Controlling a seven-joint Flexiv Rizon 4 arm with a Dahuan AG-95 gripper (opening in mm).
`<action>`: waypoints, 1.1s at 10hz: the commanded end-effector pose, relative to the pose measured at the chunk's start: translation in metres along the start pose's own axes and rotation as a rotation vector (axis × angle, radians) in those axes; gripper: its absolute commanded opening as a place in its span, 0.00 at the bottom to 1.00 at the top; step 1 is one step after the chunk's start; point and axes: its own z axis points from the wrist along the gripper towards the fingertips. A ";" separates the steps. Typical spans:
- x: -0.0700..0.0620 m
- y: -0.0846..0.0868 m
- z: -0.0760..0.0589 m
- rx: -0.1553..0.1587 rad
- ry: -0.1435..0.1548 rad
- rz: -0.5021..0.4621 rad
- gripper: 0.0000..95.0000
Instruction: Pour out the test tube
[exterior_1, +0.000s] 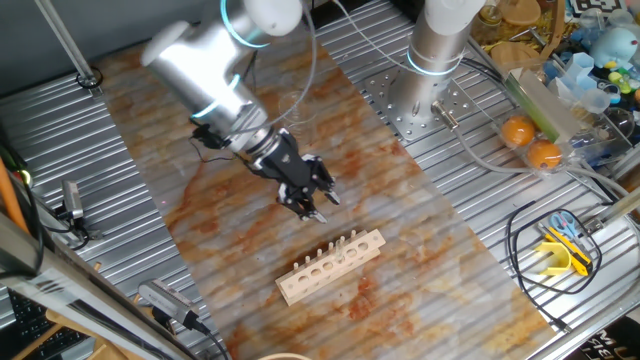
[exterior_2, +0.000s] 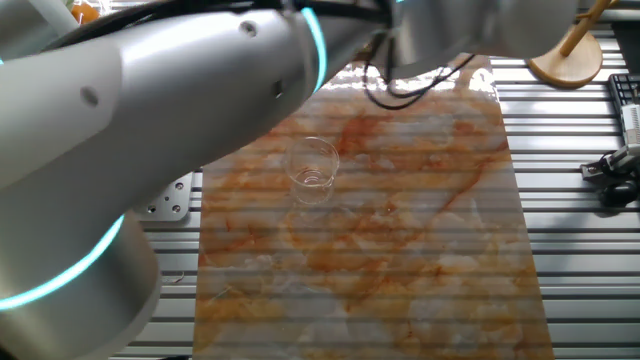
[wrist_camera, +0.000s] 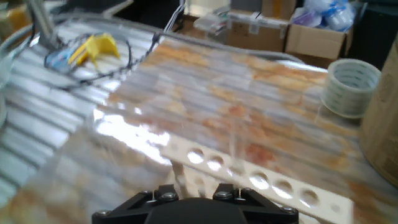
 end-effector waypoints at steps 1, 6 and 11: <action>-0.001 -0.003 -0.001 0.003 -0.022 -0.008 0.40; -0.003 -0.020 0.002 0.027 -0.040 -0.038 0.40; -0.003 -0.026 0.016 0.030 -0.052 -0.029 0.40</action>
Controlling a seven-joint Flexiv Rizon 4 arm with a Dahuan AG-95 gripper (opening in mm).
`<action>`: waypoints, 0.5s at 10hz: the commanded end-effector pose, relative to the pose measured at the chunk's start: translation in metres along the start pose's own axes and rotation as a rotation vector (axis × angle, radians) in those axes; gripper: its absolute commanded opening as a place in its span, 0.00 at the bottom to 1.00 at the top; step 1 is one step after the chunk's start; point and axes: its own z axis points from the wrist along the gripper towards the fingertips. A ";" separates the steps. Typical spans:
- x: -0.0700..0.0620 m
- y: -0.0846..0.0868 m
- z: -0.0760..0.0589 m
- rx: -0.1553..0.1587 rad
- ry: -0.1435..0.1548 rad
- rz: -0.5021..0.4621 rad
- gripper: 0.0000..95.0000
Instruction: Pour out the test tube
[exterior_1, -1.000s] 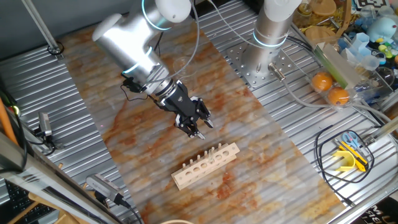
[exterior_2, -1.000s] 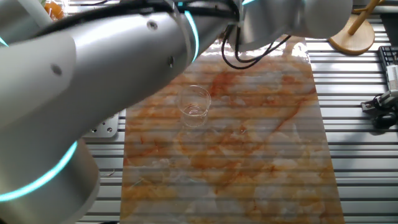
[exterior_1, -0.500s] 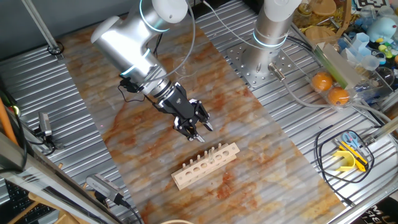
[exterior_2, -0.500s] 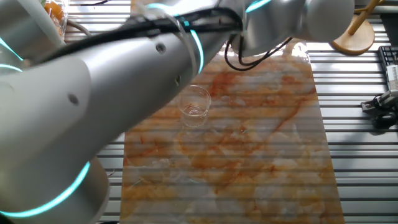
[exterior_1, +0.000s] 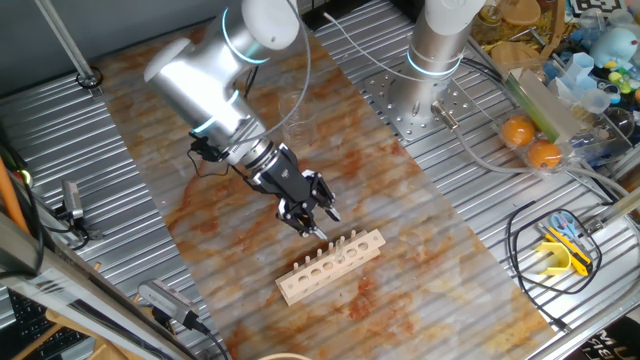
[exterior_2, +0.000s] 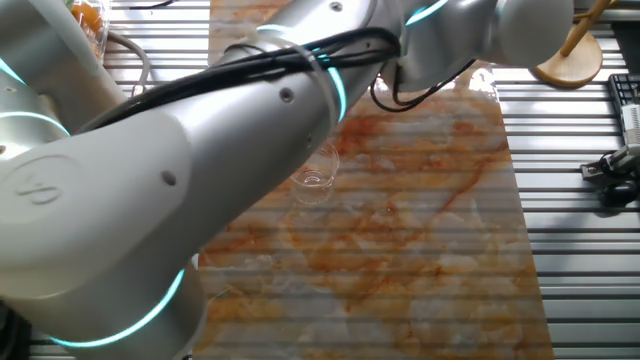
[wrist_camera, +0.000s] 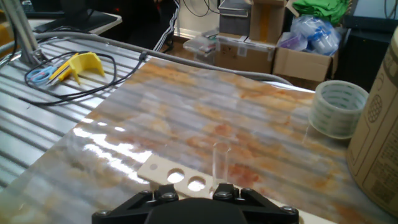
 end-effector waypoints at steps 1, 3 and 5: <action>-0.001 0.002 0.000 0.004 0.001 0.005 0.40; -0.002 0.001 0.000 0.008 -0.031 0.014 0.40; -0.004 -0.001 0.000 0.027 -0.041 0.027 0.40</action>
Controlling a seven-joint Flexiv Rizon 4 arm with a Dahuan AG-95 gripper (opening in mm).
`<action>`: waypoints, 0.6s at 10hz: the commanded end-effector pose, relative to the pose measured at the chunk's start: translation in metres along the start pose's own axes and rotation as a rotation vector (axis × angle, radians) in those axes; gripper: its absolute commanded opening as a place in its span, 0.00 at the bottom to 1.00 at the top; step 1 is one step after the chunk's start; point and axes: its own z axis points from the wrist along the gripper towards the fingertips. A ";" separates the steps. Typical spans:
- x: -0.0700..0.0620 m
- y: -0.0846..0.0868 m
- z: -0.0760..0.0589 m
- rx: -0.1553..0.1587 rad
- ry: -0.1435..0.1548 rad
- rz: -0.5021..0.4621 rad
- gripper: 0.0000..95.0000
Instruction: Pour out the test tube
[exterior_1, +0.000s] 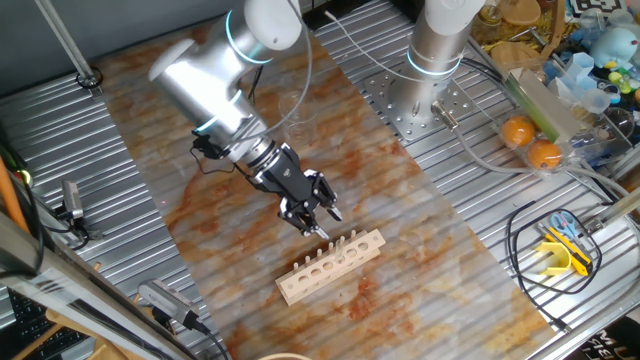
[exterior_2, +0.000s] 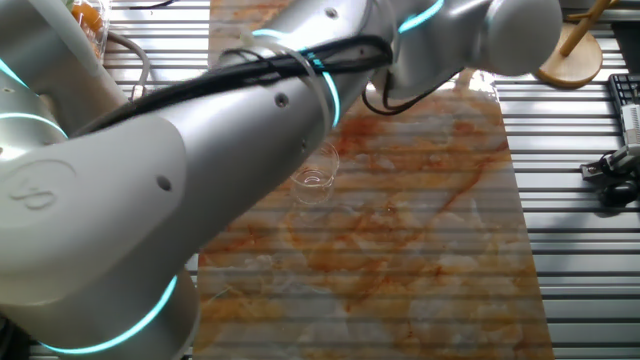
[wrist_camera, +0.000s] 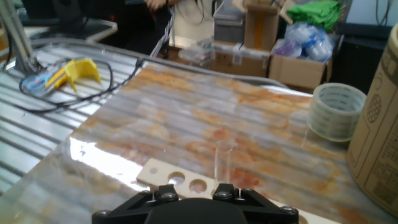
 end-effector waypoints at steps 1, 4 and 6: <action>-0.001 0.000 0.000 0.025 -0.007 0.012 0.40; -0.005 -0.003 0.002 0.054 -0.014 0.019 0.40; -0.008 -0.006 0.003 0.062 -0.031 0.015 0.40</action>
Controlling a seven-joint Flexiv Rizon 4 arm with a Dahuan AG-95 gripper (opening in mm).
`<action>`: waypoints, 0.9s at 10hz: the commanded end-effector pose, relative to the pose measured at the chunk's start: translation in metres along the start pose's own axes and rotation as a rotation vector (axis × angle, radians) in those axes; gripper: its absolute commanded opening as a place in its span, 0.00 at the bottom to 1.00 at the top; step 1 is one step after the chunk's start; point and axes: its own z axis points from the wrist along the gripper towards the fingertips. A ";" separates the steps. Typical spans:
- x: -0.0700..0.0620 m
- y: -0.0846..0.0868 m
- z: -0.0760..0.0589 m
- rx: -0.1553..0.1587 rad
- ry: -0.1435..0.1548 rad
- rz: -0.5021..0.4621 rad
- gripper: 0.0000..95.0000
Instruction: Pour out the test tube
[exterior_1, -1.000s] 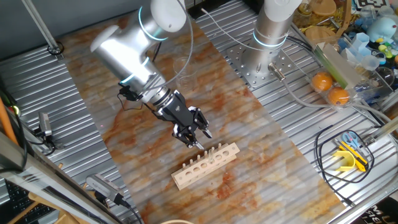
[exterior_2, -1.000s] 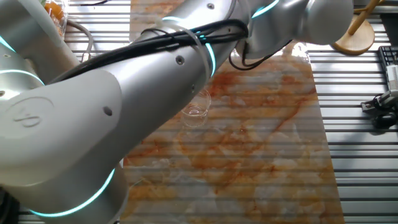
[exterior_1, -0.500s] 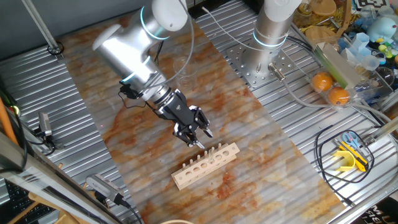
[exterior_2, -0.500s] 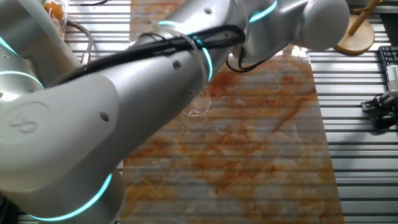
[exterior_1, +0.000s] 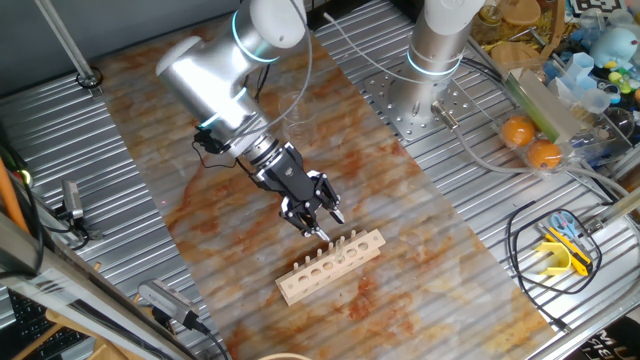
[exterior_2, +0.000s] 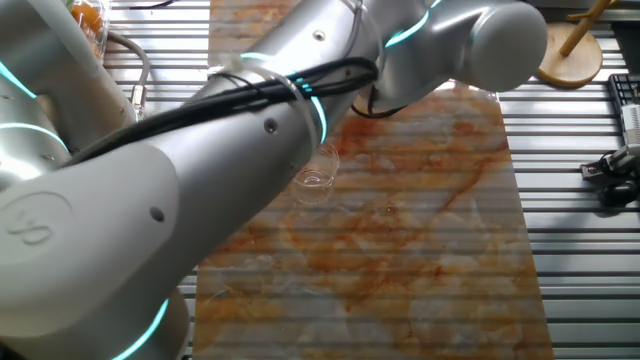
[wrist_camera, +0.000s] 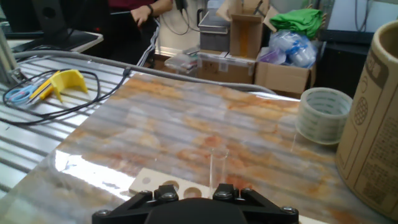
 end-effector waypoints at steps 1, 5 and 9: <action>-0.003 -0.003 0.001 0.001 -0.008 -0.007 0.40; -0.009 -0.007 0.003 0.008 -0.002 -0.069 0.40; -0.009 -0.007 0.003 0.013 -0.003 -0.061 0.40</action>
